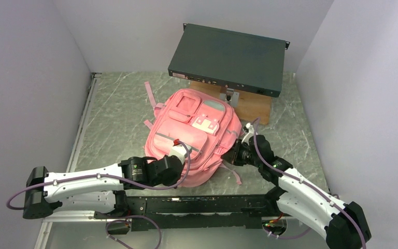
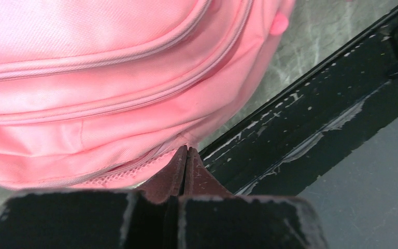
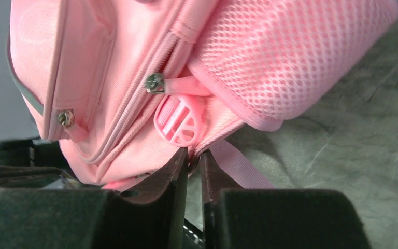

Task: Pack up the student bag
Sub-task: Zip the student bag at the center of the board.

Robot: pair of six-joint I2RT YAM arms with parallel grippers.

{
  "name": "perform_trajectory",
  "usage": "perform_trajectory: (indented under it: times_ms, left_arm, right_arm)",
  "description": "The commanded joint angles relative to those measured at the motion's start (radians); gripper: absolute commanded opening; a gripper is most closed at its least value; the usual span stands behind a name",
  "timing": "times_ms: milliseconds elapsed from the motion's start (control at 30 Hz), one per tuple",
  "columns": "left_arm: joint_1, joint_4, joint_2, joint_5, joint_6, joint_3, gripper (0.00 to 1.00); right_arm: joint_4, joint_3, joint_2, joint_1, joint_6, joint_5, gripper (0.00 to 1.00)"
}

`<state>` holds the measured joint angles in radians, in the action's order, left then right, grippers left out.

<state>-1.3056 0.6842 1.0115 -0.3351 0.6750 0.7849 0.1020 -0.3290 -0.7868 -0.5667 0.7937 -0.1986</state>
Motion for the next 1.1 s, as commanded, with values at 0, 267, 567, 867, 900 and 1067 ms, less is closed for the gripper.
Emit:
perform_trajectory:
  times_ms: [0,267,567,867,900,1067]
  left_arm:
    - [0.013,-0.103,-0.044,0.056,0.041,-0.025,0.0]
    - [0.026,-0.098,-0.089,0.051,0.074,-0.046,0.0]
    - [0.03,-0.068,-0.16,0.1,0.161,-0.073,0.06]
    - [0.142,0.071,-0.494,-0.014,0.419,-0.181,0.74]
    - [0.153,0.099,-0.534,-0.032,0.429,-0.179,0.76]
    - [0.167,0.179,-0.656,-0.085,0.385,-0.118,0.84]
  right_arm:
    - [0.149,-0.156,-0.024,-0.006,-0.308,-0.051,0.23]
    - [0.266,-0.318,-0.009,-0.276,-0.439,0.103,0.51]
    - [0.157,-0.392,-0.253,-0.413,-0.549,0.078,0.59]
    - [0.036,-0.383,-0.289,-0.789,-0.839,0.465,0.84]
    - [0.026,-0.387,-0.313,-0.817,-0.885,0.52,0.84]
    - [-0.051,-0.393,-0.449,-0.892,-1.083,0.72,0.84]
